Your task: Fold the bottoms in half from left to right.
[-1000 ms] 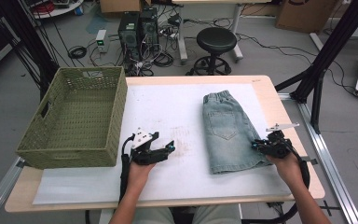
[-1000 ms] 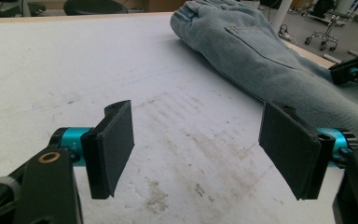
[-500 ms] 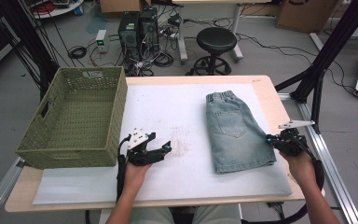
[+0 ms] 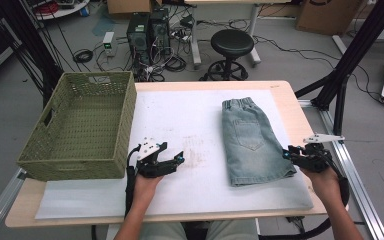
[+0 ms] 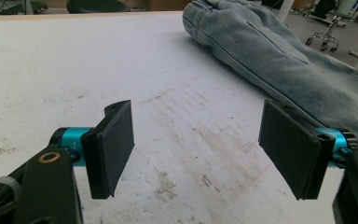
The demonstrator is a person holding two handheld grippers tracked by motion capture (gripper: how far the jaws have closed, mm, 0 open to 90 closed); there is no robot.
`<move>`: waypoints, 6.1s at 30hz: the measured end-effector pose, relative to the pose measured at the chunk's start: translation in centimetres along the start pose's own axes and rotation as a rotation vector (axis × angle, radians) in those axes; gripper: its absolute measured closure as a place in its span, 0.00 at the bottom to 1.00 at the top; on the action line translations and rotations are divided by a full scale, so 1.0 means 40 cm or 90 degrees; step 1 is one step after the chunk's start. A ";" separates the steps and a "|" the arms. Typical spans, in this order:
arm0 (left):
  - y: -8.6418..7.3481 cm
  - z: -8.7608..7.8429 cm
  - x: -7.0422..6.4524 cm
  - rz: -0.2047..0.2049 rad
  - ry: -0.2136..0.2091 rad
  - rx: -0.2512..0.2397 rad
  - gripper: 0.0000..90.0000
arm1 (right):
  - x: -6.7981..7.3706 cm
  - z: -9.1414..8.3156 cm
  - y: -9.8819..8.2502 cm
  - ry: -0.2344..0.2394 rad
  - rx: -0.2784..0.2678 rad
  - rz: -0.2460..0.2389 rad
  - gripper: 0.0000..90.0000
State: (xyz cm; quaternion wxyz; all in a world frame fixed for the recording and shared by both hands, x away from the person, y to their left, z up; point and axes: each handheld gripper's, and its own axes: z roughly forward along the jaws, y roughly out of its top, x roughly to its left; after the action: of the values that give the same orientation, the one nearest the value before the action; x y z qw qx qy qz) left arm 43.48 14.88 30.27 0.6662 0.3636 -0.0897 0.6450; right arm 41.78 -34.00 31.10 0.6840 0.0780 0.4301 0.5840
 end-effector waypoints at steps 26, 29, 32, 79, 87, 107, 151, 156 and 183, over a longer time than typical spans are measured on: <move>-0.011 -0.017 0.005 -0.004 -0.002 -0.013 0.29 | 0.044 0.054 0.116 0.031 -0.085 0.010 0.33; -0.015 -0.022 0.007 -0.003 -0.005 -0.011 0.28 | 0.045 0.095 0.162 0.026 -0.092 0.007 0.22; -0.018 -0.028 0.007 -0.004 -0.009 -0.011 0.28 | 0.046 0.136 0.211 0.026 -0.104 0.011 0.21; -0.024 -0.042 0.017 -0.029 -0.045 -0.039 0.28 | 0.044 0.369 0.341 -0.022 0.017 0.073 0.33; -0.027 -0.050 0.022 -0.030 -0.038 -0.038 0.28 | 0.068 0.454 0.320 -0.077 0.051 0.016 0.30; -0.019 -0.054 0.010 -0.024 -0.040 -0.044 0.28 | 0.158 0.445 0.311 -0.011 0.059 0.038 0.29; -0.005 -0.055 -0.003 -0.019 -0.043 -0.047 0.28 | 0.182 0.369 0.237 -0.026 0.054 -0.013 0.25; -0.005 -0.052 -0.006 -0.017 -0.043 -0.045 0.28 | 0.193 0.315 0.247 0.004 0.027 0.018 0.25; 0.008 -0.028 -0.027 -0.014 -0.059 -0.044 0.28 | 0.128 0.238 0.178 -0.007 -0.001 0.040 0.28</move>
State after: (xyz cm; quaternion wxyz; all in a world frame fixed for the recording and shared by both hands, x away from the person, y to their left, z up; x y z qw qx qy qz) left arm 42.64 14.65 28.95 0.6808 0.3705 -0.1386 0.6164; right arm 42.76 -23.61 38.77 0.6680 0.0938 0.4230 0.6050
